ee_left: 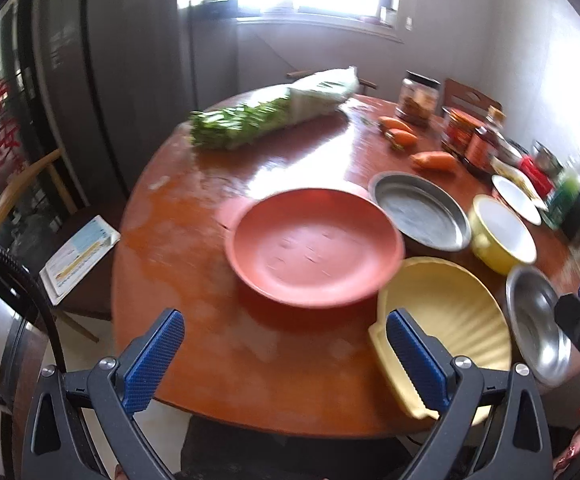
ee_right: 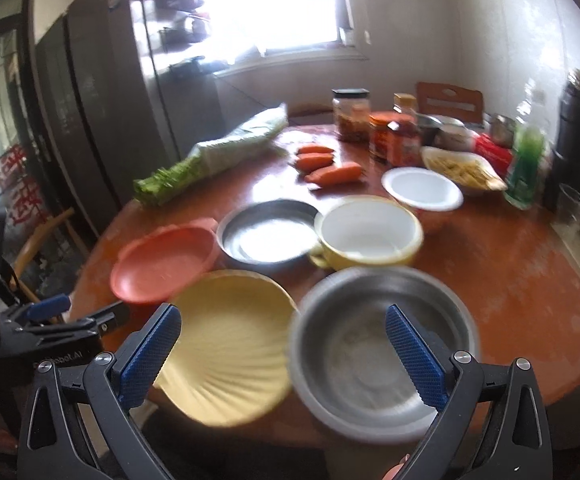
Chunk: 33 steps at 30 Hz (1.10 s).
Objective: Organize plates and bowls
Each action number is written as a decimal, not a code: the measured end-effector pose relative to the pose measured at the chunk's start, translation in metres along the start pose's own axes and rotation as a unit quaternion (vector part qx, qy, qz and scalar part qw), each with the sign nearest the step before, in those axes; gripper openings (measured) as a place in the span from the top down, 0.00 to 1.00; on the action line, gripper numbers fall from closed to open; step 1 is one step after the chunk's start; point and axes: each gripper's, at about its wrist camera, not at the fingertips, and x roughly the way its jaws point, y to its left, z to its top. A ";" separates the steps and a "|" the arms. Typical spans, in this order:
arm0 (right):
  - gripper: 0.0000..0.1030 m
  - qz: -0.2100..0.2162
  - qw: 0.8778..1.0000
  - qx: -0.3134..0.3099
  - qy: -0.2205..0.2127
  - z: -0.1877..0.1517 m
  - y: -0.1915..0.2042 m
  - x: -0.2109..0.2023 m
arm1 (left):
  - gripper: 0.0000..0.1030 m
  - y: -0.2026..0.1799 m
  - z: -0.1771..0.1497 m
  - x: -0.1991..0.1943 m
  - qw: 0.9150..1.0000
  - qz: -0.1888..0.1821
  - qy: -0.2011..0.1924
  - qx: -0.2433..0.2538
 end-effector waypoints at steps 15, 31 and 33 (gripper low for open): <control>0.17 0.037 0.994 -0.049 0.086 0.040 0.067 0.108 | 0.04 0.049 0.033 0.069 0.998 0.006 0.052 -0.019; 0.67 0.045 0.985 -0.064 0.151 0.025 0.071 0.164 | 0.40 0.044 0.033 0.096 0.997 -0.026 0.070 -0.020; 0.73 0.047 0.985 -0.074 0.150 0.024 0.076 0.164 | 0.56 0.044 0.035 0.096 0.997 -0.037 0.068 -0.023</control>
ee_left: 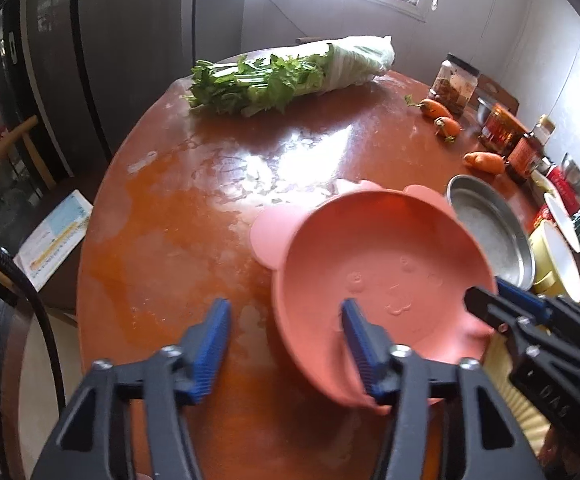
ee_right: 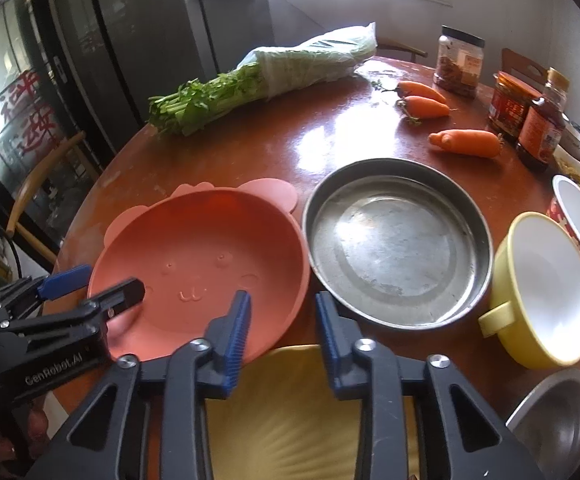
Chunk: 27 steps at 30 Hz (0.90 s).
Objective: Organize plates and bowls
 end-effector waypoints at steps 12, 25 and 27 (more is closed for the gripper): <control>0.76 0.017 0.998 -0.059 -0.025 0.007 0.041 -0.010 | 0.63 0.022 -0.016 -0.025 1.000 0.013 -0.013 0.003; 0.74 0.011 0.997 -0.074 -0.009 0.001 0.052 0.005 | 0.63 0.022 -0.027 -0.021 0.999 0.033 -0.013 0.011; 0.74 0.010 0.997 -0.075 -0.010 0.001 0.051 0.006 | 0.63 0.023 -0.026 -0.021 0.999 0.030 -0.015 0.008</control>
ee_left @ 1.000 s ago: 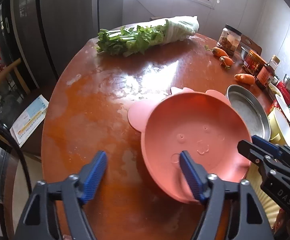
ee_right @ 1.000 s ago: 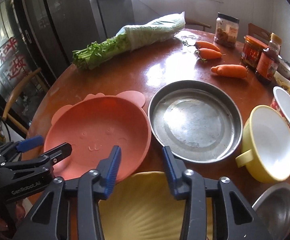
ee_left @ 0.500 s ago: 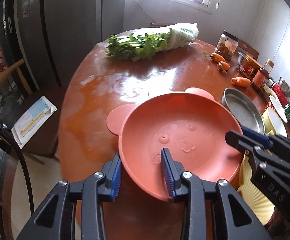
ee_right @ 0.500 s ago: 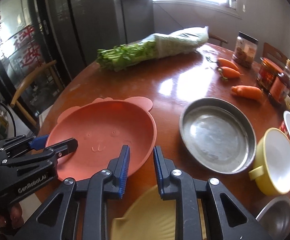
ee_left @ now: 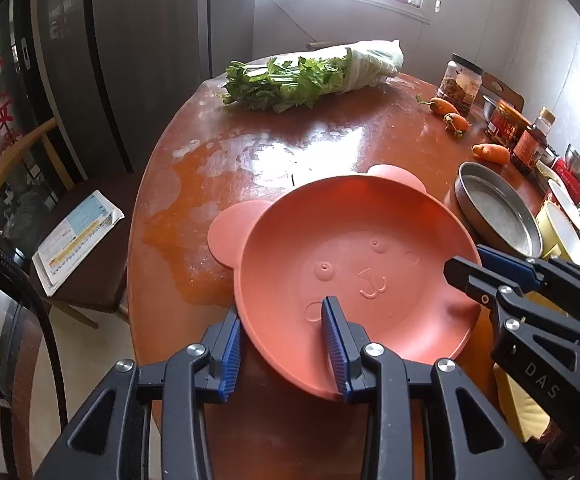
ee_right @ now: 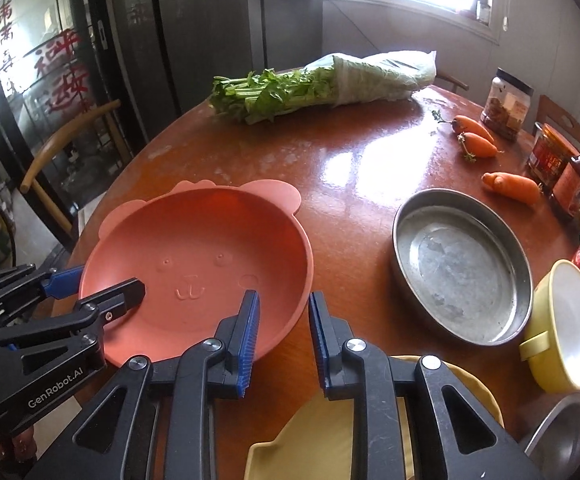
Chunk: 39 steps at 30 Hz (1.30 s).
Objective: Organize plates and bowls
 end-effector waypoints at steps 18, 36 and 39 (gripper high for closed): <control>0.51 0.008 0.998 0.023 -0.056 -0.005 -0.017 -0.055 | 0.29 0.001 0.009 -0.045 0.998 -0.004 -0.060 -0.014; 0.44 0.005 0.992 0.107 -0.059 -0.117 -0.046 -0.153 | 0.29 -0.077 -0.030 -0.063 0.995 -0.082 -0.033 0.052; 0.44 0.003 0.993 0.107 -0.054 -0.136 -0.042 -0.159 | 0.29 -0.086 -0.035 -0.060 0.994 -0.093 -0.026 0.058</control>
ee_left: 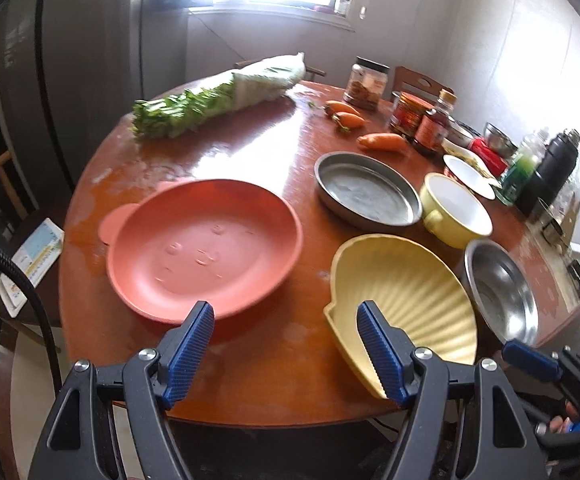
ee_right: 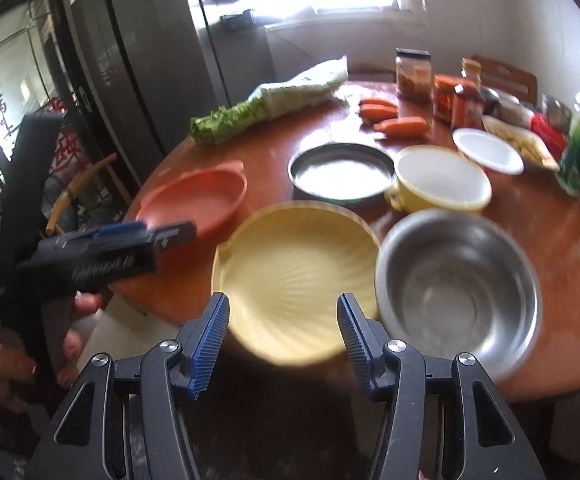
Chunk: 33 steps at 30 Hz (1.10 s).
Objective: Organize plates and bowls
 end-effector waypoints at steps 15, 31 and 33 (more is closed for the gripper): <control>0.52 -0.005 0.996 0.083 0.024 -0.020 -0.032 0.033 | 0.30 -0.026 -0.004 0.038 0.999 -0.012 0.030 0.022; 0.61 -0.008 0.998 0.065 0.026 -0.011 -0.028 0.051 | 0.75 -0.026 -0.007 0.046 0.999 -0.006 0.047 0.022; 0.61 -0.005 0.998 0.065 0.024 -0.011 -0.026 0.049 | 0.75 -0.025 -0.007 0.041 0.999 -0.004 0.041 0.024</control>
